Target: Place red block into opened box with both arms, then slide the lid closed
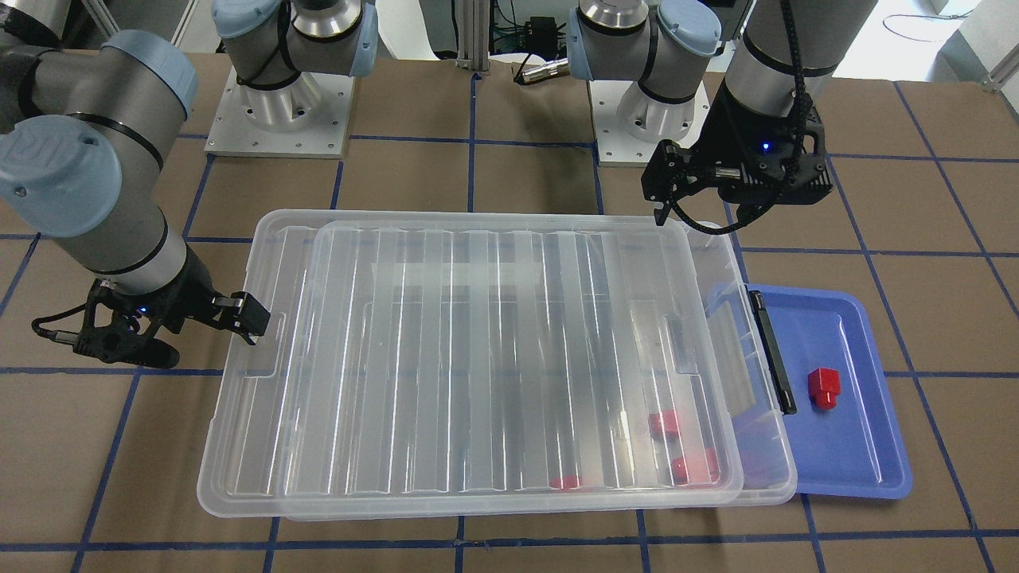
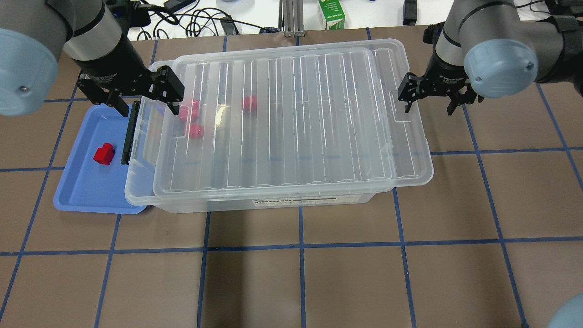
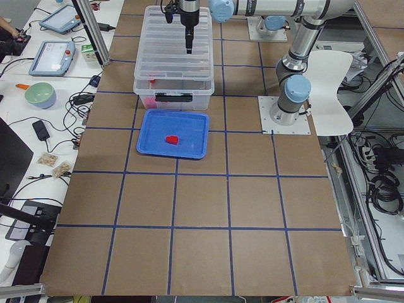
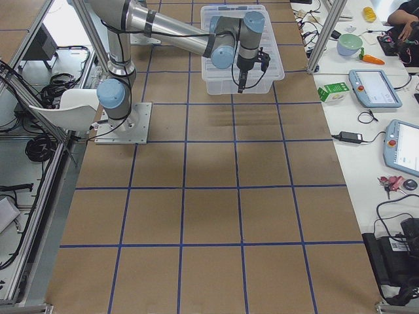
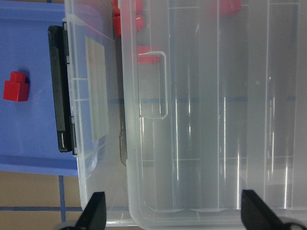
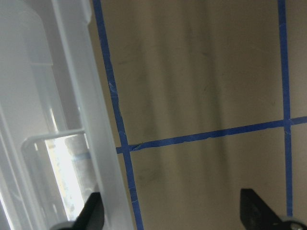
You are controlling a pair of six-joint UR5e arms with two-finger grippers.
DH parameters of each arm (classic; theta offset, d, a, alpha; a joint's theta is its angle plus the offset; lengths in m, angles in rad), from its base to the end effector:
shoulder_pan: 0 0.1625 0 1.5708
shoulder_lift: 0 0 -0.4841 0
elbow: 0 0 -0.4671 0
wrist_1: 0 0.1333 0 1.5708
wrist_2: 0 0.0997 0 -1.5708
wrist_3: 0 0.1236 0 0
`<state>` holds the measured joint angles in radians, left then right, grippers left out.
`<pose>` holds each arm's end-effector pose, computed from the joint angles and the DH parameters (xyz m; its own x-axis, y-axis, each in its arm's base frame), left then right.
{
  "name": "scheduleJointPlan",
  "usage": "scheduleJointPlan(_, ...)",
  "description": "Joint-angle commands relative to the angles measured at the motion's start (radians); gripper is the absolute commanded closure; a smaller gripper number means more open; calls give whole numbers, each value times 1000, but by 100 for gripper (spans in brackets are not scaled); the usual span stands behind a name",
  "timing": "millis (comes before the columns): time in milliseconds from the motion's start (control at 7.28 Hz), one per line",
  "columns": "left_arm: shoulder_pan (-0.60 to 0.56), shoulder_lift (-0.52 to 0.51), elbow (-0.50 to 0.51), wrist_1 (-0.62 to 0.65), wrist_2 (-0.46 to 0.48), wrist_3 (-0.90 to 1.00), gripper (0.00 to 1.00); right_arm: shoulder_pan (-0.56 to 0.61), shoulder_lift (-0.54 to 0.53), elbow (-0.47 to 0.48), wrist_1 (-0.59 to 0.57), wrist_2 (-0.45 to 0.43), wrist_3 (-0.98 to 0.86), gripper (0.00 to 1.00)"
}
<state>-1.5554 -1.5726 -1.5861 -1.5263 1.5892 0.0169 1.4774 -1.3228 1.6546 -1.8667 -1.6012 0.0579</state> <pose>-0.1222 -0.5729 0.5178 -0.9998 0.0010 -0.0189 0.0015 0.9996 -0.0271 0.0678 -0.6649 0.3526 -0.9882 0.1496 0.0324 0.1506 0.9880 0.0341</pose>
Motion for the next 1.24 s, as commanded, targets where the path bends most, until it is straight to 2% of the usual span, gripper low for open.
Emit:
scheduleJointPlan(0, 0, 0, 0, 0, 0, 0, 0, -57, -1, 1, 4, 1, -41, 0)
scheduleJointPlan(1099, 0, -1, 0, 0, -2, 0, 0, -163, 1, -2, 1, -32, -214, 0)
